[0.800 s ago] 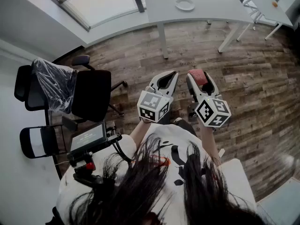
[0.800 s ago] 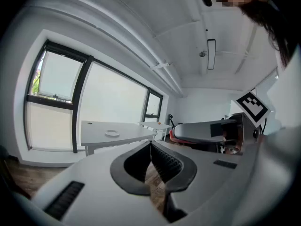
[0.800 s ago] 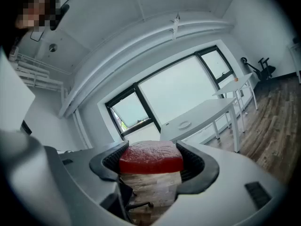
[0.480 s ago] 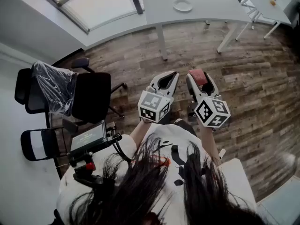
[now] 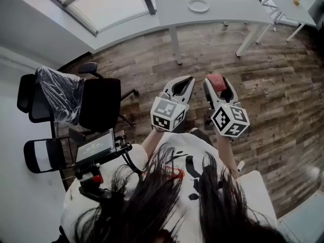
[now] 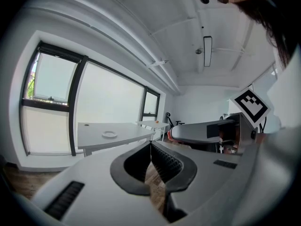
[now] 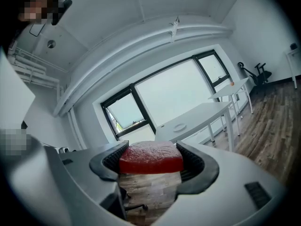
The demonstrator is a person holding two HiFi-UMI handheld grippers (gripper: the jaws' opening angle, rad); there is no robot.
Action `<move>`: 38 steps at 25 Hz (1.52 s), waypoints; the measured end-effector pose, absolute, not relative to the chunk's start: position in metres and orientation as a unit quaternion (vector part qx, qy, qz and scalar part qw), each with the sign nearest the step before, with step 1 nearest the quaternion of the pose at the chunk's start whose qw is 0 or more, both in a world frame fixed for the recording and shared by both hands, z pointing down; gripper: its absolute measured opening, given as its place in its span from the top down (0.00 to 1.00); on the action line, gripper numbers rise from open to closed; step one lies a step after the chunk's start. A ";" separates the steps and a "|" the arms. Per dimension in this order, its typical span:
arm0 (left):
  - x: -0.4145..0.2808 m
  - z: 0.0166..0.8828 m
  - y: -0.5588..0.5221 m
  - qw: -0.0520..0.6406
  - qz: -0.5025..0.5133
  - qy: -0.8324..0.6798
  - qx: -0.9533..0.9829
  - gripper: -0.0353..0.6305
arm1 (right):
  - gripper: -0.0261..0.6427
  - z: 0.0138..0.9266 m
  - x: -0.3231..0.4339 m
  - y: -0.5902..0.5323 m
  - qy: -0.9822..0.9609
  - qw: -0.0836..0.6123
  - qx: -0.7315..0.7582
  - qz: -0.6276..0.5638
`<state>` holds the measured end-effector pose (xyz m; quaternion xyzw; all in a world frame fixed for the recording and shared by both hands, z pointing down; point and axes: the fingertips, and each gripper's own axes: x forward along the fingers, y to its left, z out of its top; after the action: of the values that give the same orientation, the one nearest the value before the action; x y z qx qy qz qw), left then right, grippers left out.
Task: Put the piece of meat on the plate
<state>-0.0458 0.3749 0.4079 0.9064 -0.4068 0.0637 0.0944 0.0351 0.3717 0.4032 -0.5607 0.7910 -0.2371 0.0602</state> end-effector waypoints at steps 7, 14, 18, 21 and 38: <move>-0.035 0.412 0.369 0.094 0.072 -0.406 0.906 0.94 | 0.49 0.409 0.043 0.363 0.789 0.053 -0.562 -0.243; -0.029 0.414 0.355 0.091 0.084 -0.401 0.908 0.94 | 0.49 0.412 0.047 0.346 0.785 0.050 -0.563 -0.254; -0.038 0.410 0.330 0.083 0.077 -0.409 0.906 0.94 | 0.49 0.412 0.043 0.325 0.783 0.048 -0.566 -0.255; -0.054 0.406 0.289 0.092 0.073 -0.408 0.905 0.94 | 0.49 0.409 0.031 0.288 0.779 0.043 -0.570 -0.258; -0.087 0.399 0.189 0.079 0.079 -0.367 0.923 0.94 | 0.49 0.406 -0.007 0.193 0.761 0.055 -0.588 -0.268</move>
<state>-0.0875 0.1888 0.3989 0.9234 -0.3674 0.0792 0.0786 -0.0067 0.1926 0.4062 -0.5877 0.7615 -0.2678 0.0550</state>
